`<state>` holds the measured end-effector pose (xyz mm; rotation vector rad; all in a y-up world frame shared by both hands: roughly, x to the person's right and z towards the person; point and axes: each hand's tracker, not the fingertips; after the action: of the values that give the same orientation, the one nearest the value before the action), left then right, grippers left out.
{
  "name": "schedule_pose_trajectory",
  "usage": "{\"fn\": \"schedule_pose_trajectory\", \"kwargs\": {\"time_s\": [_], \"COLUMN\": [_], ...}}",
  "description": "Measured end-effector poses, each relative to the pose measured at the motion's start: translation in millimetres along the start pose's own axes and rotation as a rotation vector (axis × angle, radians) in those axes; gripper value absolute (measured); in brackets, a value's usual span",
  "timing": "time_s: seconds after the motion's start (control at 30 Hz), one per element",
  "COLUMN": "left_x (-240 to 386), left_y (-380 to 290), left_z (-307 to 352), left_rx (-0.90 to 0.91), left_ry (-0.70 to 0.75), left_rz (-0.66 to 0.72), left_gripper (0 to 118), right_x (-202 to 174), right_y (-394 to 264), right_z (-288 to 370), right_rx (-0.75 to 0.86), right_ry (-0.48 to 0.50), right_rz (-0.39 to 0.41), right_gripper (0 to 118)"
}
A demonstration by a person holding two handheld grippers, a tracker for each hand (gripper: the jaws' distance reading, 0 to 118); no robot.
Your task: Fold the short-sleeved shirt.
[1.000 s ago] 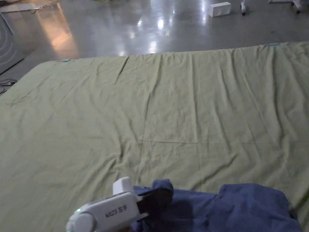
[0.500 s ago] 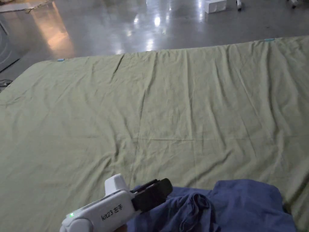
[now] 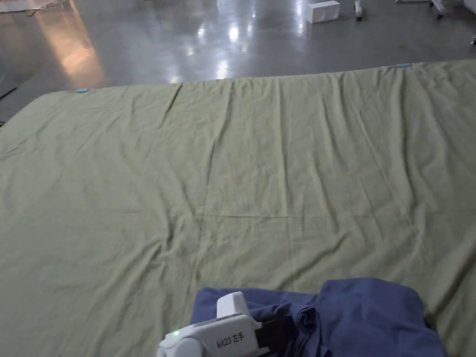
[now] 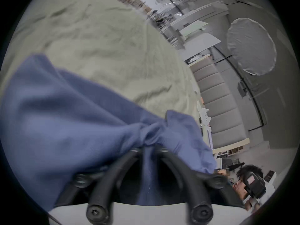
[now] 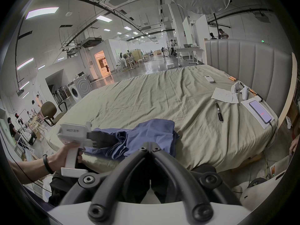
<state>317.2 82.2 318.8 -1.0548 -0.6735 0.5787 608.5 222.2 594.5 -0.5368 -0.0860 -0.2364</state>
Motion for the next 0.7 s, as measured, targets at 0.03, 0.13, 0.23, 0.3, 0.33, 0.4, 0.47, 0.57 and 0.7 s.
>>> {"fn": "schedule_pose_trajectory", "kwargs": {"time_s": [0.03,0.13,0.23,0.3,0.33,0.4,0.47,0.57,0.7], "left_x": [-1,-22,-55,-79,-91,-107,-111,-95,-86], "left_y": [2,14,28,30,30,26,17,13,9], "left_z": [16,65,102,113,113,102,91,75,59], "left_rx": [0.066,0.211,0.295,0.330,0.325,0.262,0.243,0.198,0.143], "left_ry": [-0.017,-0.070,-0.036,-0.007,0.014,-0.025,-0.079,-0.103,-0.023], "left_rz": [-0.043,0.011,0.160,0.232,0.294,0.392,0.395,0.298,0.245], "left_gripper": [79,105,106,106,106,105,97,71,16], "right_x": [0,-2,-1,-2,-4,-5,-6,-8,-8], "right_y": [0,1,-4,-5,-3,-3,-4,-4,-3], "right_z": [-2,-6,-11,-13,-13,-14,-12,-7,-5], "right_rx": [-0.002,-0.005,-0.014,-0.017,-0.018,-0.020,-0.020,-0.018,-0.029], "right_ry": [0.002,0.013,0.032,0.039,0.042,0.046,0.047,0.044,0.034], "right_rz": [0.000,0.003,0.006,0.013,0.013,0.008,0.002,0.008,0.010], "right_gripper": [0,0,0,0,0,0,0,0,0]}}
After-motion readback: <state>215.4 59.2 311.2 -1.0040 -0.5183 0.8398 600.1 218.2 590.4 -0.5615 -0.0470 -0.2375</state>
